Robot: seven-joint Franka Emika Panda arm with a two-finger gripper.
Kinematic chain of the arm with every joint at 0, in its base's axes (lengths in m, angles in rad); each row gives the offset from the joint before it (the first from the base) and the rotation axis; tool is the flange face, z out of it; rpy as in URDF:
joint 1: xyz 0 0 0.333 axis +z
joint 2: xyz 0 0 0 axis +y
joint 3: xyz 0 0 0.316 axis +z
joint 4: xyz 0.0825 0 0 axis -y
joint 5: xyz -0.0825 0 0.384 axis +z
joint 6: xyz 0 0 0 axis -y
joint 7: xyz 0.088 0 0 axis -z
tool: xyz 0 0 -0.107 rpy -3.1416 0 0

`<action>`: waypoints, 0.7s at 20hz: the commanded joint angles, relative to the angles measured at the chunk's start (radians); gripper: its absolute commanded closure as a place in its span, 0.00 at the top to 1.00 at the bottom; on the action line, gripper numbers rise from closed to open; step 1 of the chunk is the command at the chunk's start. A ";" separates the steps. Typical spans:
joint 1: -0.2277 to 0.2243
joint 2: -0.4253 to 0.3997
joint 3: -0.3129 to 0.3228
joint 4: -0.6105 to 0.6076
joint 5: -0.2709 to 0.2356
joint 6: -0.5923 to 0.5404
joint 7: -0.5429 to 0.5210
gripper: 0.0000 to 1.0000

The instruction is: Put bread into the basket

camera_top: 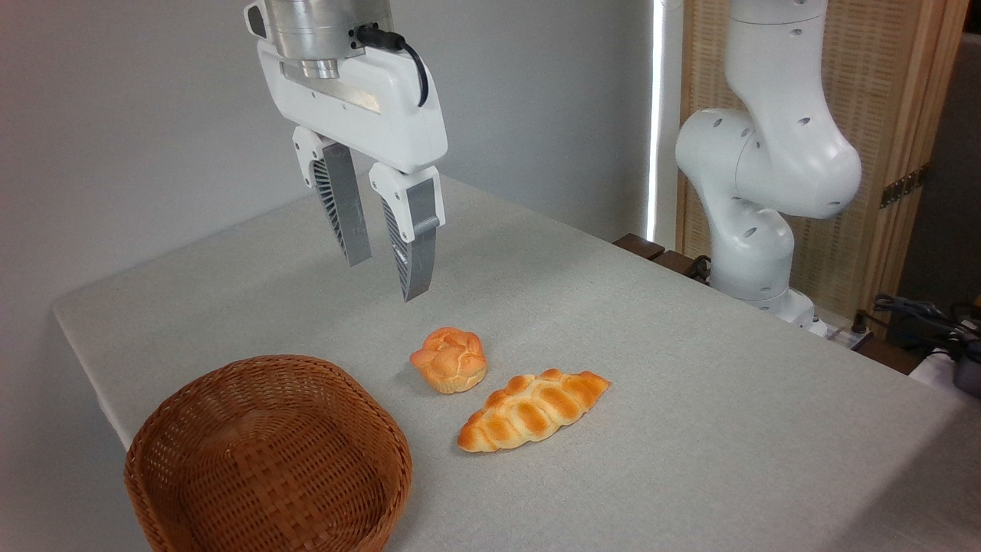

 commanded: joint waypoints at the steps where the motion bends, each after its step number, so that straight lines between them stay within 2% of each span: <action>1: -0.006 0.002 0.012 0.007 0.012 -0.018 0.012 1.00; 14: -0.004 -0.004 0.012 -0.017 0.011 -0.009 0.012 1.00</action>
